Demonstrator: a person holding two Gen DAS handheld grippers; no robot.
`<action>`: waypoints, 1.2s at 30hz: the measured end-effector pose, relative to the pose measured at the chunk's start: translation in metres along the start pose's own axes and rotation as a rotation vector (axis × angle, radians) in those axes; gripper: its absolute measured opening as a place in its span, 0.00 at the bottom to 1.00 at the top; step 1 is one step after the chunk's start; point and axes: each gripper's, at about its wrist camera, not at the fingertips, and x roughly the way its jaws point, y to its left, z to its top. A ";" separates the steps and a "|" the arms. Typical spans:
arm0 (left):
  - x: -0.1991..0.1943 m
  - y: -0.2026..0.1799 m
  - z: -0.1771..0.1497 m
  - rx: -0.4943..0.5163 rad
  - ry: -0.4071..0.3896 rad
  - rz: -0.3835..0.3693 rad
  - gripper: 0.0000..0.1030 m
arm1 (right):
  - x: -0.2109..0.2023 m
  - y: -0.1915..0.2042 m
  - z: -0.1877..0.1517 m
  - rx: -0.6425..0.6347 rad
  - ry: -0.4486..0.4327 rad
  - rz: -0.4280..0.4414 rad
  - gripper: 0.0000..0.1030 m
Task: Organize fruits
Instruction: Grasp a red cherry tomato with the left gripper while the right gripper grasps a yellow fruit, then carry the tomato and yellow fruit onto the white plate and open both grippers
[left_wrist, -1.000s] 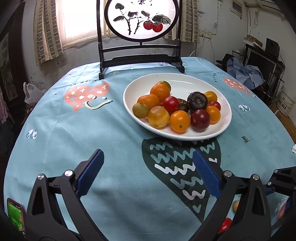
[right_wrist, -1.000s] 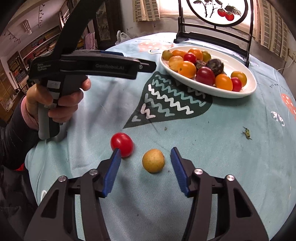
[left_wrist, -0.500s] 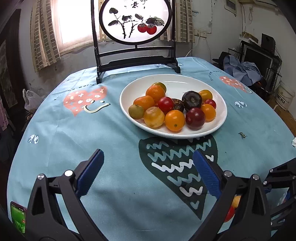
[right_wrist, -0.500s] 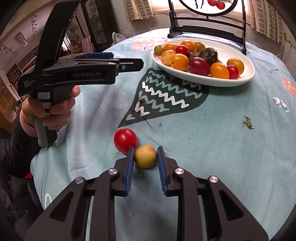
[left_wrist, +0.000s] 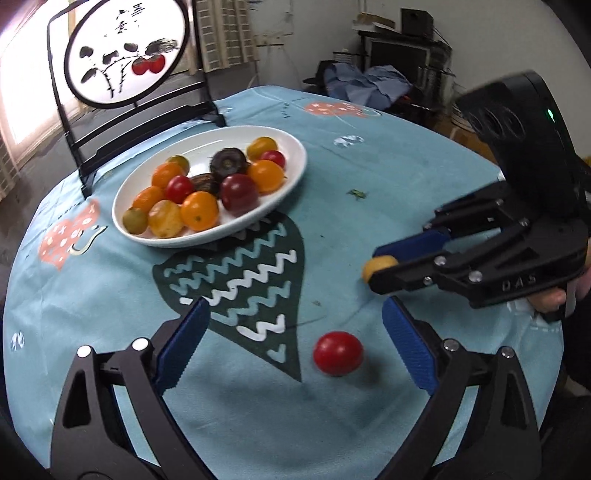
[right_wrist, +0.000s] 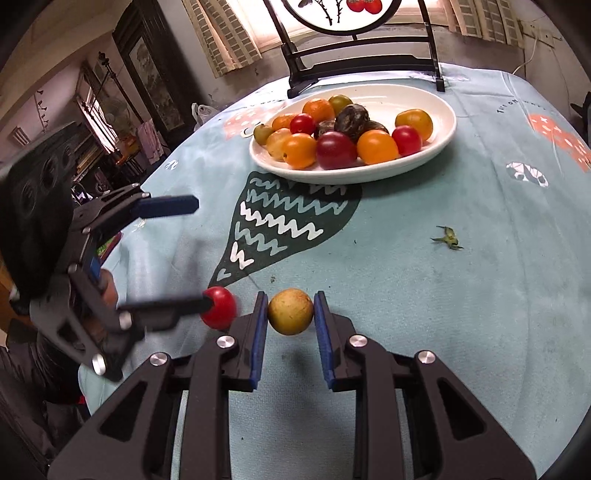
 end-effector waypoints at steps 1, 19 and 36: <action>0.001 -0.005 -0.001 0.014 0.006 -0.010 0.88 | 0.000 0.000 0.001 -0.001 0.000 -0.001 0.25; 0.023 -0.019 -0.014 0.070 0.118 -0.081 0.31 | -0.004 -0.002 0.000 -0.004 -0.008 -0.034 0.25; 0.011 0.022 0.011 -0.119 0.007 0.003 0.31 | -0.002 0.008 0.020 -0.074 -0.068 -0.346 0.25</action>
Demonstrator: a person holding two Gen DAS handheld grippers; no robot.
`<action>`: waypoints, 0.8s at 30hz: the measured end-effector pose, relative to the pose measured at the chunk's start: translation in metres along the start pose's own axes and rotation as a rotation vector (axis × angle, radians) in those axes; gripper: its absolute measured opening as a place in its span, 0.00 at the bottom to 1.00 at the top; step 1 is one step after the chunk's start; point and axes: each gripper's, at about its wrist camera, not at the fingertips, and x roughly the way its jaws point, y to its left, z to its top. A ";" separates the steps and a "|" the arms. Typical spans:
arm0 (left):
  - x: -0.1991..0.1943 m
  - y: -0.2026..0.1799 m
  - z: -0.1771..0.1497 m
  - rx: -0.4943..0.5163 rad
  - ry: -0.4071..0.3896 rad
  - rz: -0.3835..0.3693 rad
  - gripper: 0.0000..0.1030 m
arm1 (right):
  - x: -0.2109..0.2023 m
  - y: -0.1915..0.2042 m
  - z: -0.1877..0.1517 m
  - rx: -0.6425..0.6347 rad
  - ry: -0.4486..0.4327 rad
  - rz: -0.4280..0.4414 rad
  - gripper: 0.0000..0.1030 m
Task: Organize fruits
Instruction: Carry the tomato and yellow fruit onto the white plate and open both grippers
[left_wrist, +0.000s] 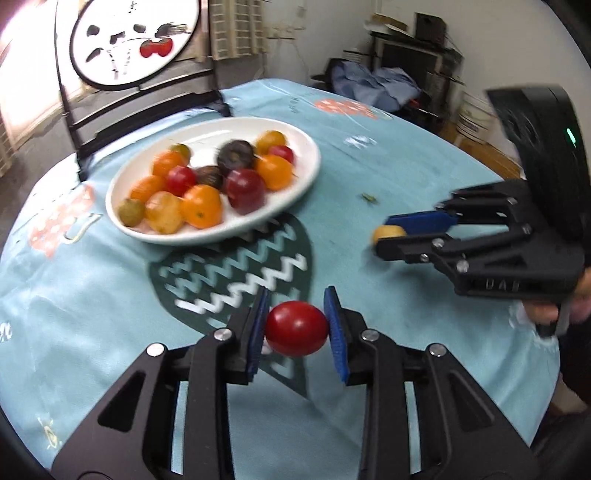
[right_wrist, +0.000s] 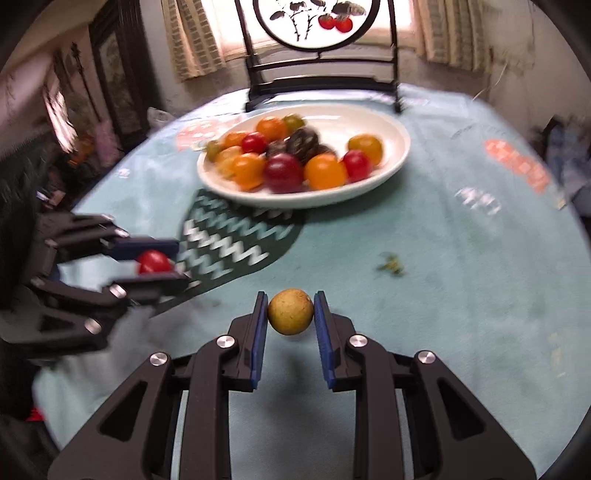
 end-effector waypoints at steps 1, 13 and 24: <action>0.000 0.005 0.008 -0.025 -0.010 0.011 0.31 | 0.001 0.003 0.007 -0.016 -0.008 -0.024 0.25; 0.019 0.080 0.102 -0.237 -0.109 0.178 0.30 | 0.039 -0.008 0.101 0.037 -0.105 -0.105 0.24; 0.060 0.115 0.124 -0.293 -0.066 0.214 0.30 | 0.079 -0.027 0.127 0.074 -0.055 -0.102 0.24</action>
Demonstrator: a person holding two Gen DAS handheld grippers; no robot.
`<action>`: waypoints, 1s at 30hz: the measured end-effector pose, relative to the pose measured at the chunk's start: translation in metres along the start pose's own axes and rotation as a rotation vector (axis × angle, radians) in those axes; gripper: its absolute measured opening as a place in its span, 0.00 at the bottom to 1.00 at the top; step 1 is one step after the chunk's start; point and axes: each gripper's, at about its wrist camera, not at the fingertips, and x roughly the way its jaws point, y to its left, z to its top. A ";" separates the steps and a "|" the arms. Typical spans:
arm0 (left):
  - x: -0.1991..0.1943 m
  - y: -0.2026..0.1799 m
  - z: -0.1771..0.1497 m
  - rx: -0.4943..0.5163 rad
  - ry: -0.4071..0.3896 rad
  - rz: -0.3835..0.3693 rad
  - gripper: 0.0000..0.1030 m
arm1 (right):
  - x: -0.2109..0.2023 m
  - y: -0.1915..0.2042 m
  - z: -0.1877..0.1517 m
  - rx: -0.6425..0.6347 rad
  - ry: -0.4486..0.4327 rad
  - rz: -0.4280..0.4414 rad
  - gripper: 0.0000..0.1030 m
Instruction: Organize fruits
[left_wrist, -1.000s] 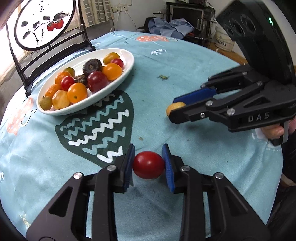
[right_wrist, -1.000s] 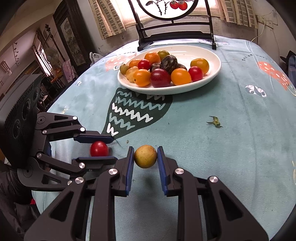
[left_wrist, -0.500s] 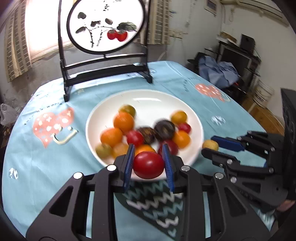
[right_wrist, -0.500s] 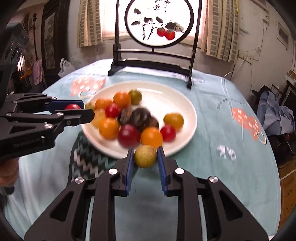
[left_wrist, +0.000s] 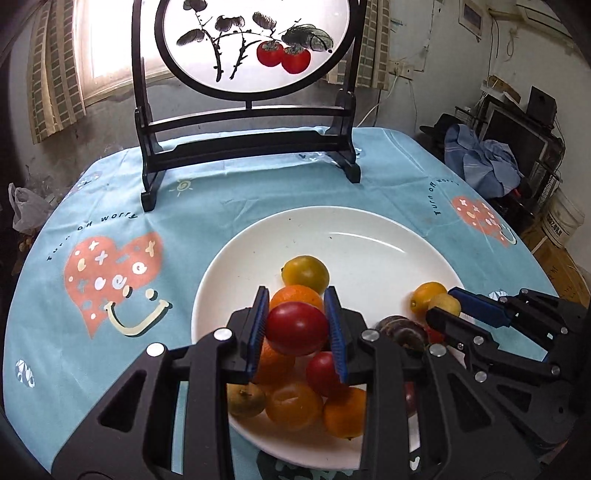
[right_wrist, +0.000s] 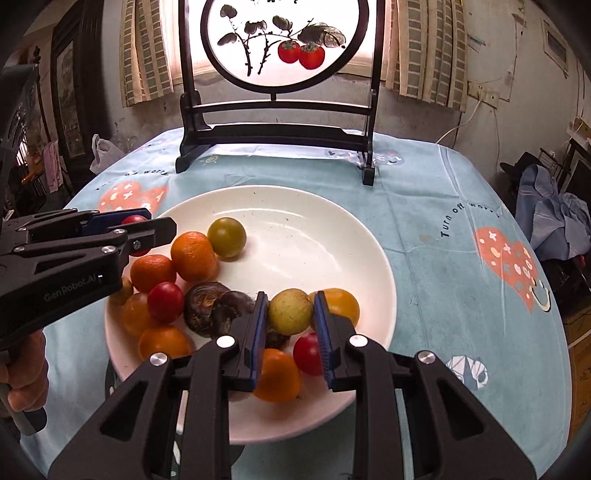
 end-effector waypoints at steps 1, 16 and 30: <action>0.004 0.001 0.001 0.000 0.003 0.003 0.30 | 0.001 0.000 0.000 0.001 0.001 0.002 0.24; -0.042 -0.003 -0.014 -0.009 -0.117 0.101 0.91 | -0.035 0.000 -0.007 0.005 -0.067 0.015 0.60; -0.110 -0.005 -0.111 -0.063 -0.070 0.104 0.98 | -0.100 0.017 -0.099 0.010 -0.153 0.070 0.99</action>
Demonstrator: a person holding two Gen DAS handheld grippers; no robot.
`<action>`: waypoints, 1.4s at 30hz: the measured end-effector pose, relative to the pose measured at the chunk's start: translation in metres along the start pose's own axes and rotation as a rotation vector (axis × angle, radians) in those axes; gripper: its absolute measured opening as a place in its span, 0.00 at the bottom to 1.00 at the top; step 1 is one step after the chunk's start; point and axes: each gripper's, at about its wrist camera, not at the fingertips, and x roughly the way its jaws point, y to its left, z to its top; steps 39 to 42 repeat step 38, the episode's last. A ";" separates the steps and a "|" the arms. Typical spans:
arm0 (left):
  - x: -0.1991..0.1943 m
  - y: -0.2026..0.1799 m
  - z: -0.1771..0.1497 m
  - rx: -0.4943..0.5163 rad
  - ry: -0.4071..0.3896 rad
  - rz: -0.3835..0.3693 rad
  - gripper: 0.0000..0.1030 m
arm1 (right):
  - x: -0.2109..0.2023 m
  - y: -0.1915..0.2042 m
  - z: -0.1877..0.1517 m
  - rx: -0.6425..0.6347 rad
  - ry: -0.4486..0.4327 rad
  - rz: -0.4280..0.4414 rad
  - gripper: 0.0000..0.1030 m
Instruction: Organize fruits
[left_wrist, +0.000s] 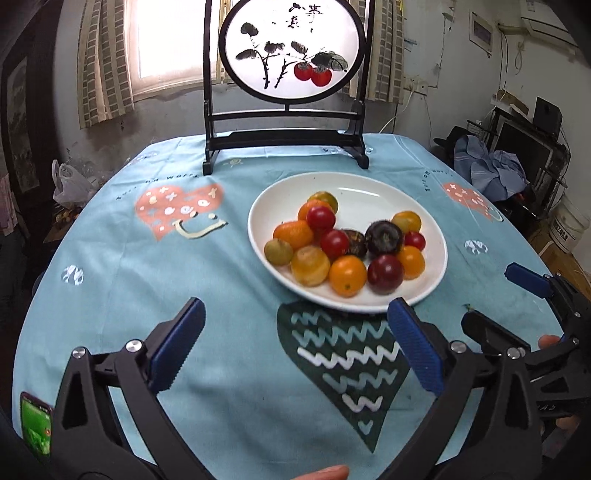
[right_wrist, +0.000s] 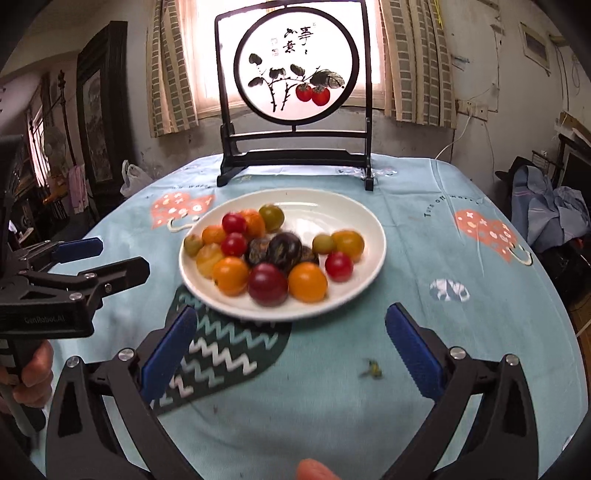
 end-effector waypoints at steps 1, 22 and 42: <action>-0.001 0.001 -0.006 -0.001 0.001 0.011 0.98 | 0.000 0.001 -0.004 -0.005 0.012 -0.003 0.99; -0.003 0.003 -0.040 0.021 0.052 0.064 0.98 | -0.005 0.003 -0.021 -0.012 0.039 0.016 0.99; -0.005 -0.003 -0.040 0.051 0.035 0.076 0.98 | -0.006 0.002 -0.021 -0.005 0.043 0.011 0.99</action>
